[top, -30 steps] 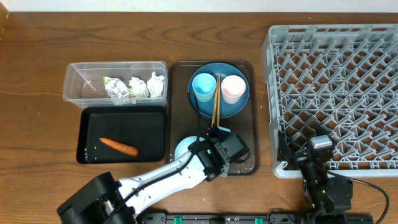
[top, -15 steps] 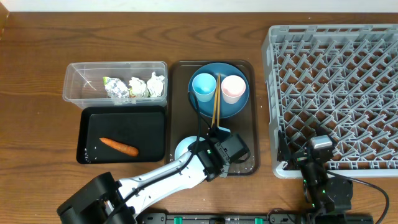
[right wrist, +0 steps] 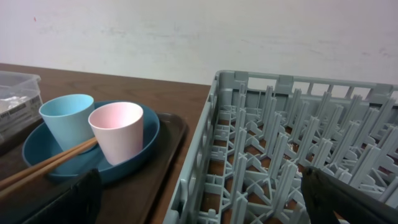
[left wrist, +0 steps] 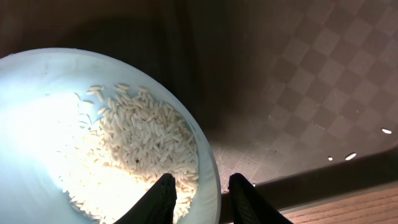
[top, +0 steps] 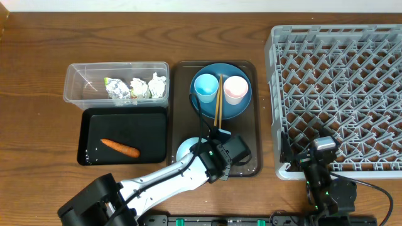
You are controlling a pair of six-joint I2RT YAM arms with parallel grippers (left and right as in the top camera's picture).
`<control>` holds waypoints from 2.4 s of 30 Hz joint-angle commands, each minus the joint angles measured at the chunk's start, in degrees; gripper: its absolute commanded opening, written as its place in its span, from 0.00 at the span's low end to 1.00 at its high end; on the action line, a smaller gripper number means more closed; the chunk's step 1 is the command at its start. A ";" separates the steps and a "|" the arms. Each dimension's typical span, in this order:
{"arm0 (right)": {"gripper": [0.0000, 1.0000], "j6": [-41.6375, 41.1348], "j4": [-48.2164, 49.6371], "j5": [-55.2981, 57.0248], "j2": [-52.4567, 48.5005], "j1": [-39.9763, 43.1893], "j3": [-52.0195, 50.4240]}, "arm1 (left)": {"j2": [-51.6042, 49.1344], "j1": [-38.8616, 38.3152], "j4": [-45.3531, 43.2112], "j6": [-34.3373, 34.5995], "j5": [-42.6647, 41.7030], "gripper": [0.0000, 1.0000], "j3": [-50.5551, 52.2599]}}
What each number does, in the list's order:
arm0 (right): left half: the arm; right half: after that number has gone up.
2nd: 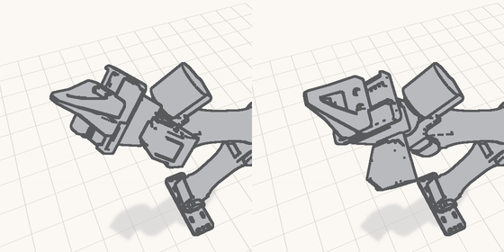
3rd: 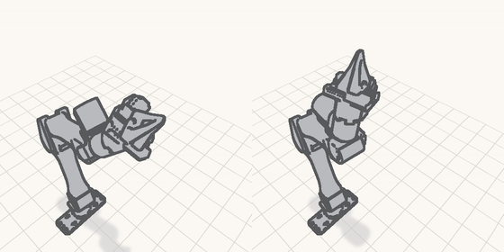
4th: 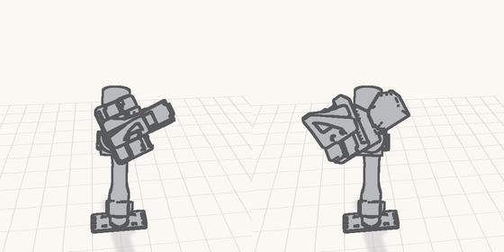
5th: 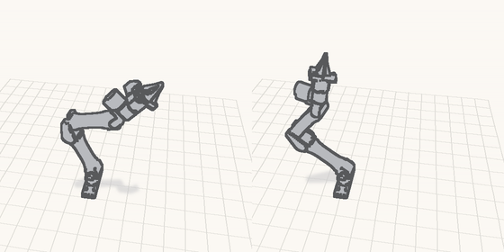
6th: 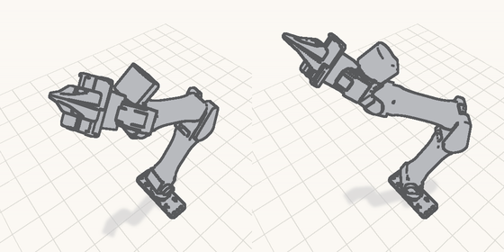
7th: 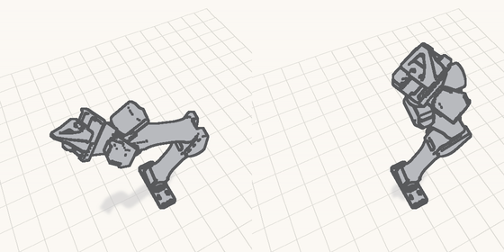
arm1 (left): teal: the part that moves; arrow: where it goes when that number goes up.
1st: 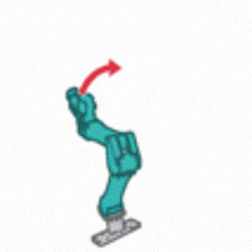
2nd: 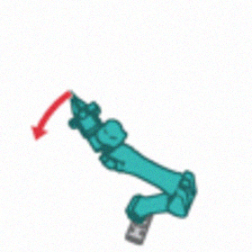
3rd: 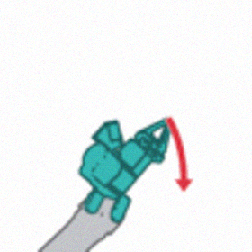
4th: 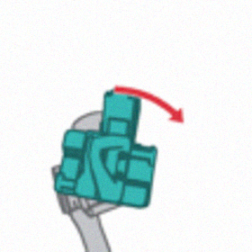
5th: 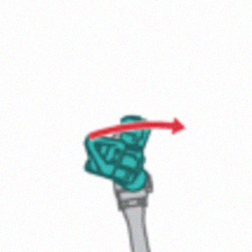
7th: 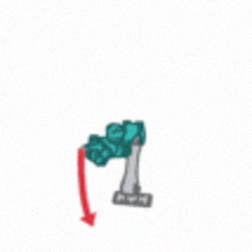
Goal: Sort waste into correct bins and load items into the dishwasher rack
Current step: 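Move left gripper to the white rice bowl rim and grasp, then lift the rice bowl and carry it left over the black tray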
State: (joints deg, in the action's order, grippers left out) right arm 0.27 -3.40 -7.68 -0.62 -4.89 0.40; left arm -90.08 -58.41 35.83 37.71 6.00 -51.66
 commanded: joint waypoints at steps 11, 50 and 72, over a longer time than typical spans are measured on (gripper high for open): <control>0.99 0.22 -0.17 -0.07 0.24 0.33 -0.09 | -0.63 -0.17 0.31 0.57 0.90 0.19 0.87; 0.99 0.22 -0.17 -0.07 0.24 0.33 -0.09 | 2.25 0.42 4.20 0.28 -3.15 0.06 -1.68; 0.99 0.20 -0.15 -0.07 0.24 0.33 -0.09 | 23.65 27.65 15.56 -10.40 -2.47 0.06 -5.97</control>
State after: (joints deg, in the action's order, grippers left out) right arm 0.27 -3.40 -7.68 -0.62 -4.89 0.40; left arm -68.36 -35.05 51.13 30.76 3.01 -56.05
